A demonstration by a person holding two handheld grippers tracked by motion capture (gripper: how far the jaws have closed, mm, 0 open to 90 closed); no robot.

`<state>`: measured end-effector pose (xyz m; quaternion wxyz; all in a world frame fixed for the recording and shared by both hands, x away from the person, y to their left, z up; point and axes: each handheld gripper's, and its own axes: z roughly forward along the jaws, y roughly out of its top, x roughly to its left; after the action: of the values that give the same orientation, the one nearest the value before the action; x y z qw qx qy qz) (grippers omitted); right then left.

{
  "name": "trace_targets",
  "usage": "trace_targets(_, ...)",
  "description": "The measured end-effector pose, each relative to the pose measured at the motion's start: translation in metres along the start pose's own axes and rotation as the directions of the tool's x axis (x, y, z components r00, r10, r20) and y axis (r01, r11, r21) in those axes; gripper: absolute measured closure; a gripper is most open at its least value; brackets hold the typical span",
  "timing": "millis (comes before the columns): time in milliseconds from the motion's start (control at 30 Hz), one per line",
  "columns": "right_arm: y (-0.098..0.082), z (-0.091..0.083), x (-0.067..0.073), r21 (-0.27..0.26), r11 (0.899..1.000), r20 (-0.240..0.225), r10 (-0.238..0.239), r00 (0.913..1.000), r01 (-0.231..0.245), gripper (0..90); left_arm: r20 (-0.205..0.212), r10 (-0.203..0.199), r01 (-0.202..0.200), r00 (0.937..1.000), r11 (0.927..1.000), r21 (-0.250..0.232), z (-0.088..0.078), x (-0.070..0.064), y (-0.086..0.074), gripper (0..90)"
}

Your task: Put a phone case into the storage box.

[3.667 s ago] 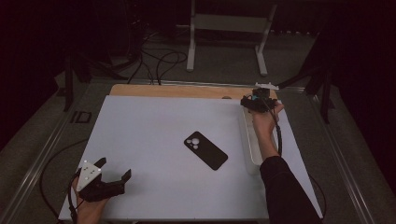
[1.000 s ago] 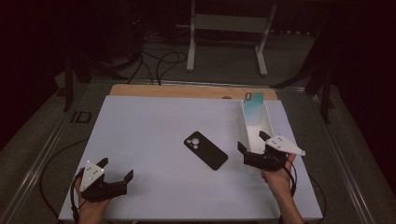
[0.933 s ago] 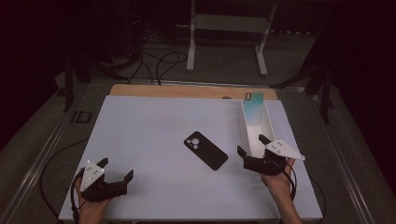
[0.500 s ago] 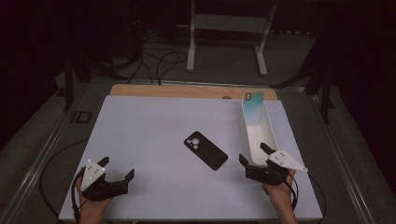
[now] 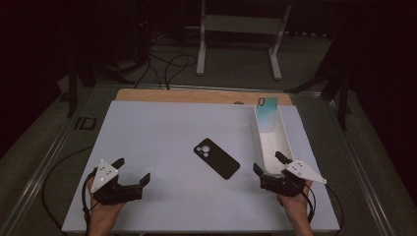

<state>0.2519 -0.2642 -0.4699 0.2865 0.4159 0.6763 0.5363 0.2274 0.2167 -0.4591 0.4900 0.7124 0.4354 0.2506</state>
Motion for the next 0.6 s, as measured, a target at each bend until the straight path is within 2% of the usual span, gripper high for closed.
trace_targets(133, -0.001, -0.001, -0.001, -0.004, 1.0, 0.003, 0.006, 1.0, -0.006, 8.0, 0.034, 0.033, -0.033, 0.9989, 0.9994, 0.01, 0.013, -0.009, 0.012, 0.0)
trace_targets(300, -0.002, -0.002, -0.001, -0.009, 1.0, 0.006, 0.01, 0.9999, -0.01, 8.0, 0.072, 0.041, -0.042, 0.9965, 0.9991, 0.004, 0.031, -0.017, 0.025, 0.0)
trace_targets(367, -0.002, -0.002, -0.002, -0.011, 1.0, 0.009, 0.014, 0.9999, -0.014, 8.0, 0.093, 0.039, -0.039, 0.9949, 0.9992, 0.003, 0.044, -0.021, 0.033, 0.0)
trace_targets(600, -0.002, -0.002, -0.001, -0.013, 1.0, 0.009, 0.017, 0.9998, -0.017, 8.1, 0.121, 0.067, -0.069, 0.9904, 0.9975, 0.017, 0.067, -0.033, 0.046, 0.0)
